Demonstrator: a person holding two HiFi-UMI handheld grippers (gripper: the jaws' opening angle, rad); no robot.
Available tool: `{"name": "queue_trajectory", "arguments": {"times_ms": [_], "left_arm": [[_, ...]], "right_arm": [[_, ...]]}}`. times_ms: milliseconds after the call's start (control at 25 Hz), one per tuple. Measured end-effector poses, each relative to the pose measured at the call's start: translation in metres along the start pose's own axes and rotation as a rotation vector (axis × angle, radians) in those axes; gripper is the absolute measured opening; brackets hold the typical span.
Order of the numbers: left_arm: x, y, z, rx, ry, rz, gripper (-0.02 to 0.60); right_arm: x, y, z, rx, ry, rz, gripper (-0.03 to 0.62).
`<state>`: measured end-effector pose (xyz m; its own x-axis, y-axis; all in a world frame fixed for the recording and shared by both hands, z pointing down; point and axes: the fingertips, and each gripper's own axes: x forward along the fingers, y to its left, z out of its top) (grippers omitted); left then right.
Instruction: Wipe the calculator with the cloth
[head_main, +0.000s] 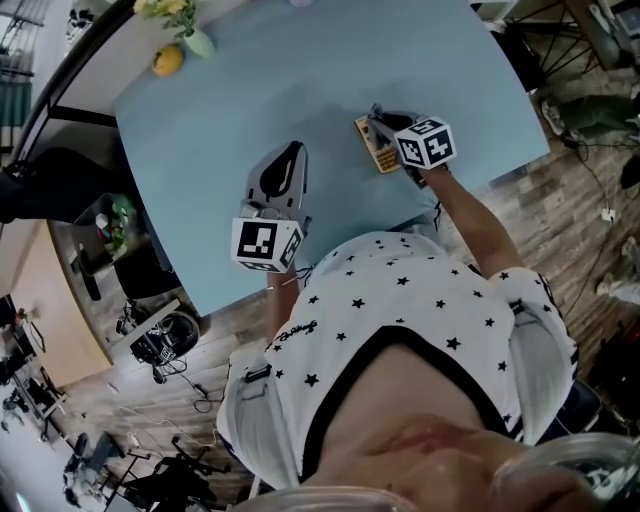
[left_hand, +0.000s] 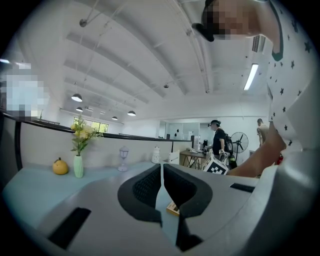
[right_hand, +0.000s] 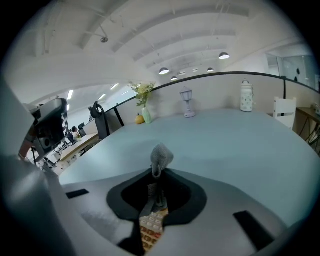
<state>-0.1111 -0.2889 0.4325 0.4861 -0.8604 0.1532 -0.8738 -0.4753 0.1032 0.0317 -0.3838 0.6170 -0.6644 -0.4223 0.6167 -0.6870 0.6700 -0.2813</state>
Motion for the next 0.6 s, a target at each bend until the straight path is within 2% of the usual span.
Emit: {"name": "queue_trajectory", "arguments": {"times_ms": [280,600], "left_arm": [[-0.006,0.0,0.0,0.001,-0.004,0.011,0.04],[-0.004,0.002,-0.001,-0.003,-0.003,0.016,0.04]], "right_arm": [[0.016,0.034,-0.016,-0.058,0.058,0.069,0.052],[0.016,0.019,-0.025,-0.067,0.085,0.042,0.052]]}}
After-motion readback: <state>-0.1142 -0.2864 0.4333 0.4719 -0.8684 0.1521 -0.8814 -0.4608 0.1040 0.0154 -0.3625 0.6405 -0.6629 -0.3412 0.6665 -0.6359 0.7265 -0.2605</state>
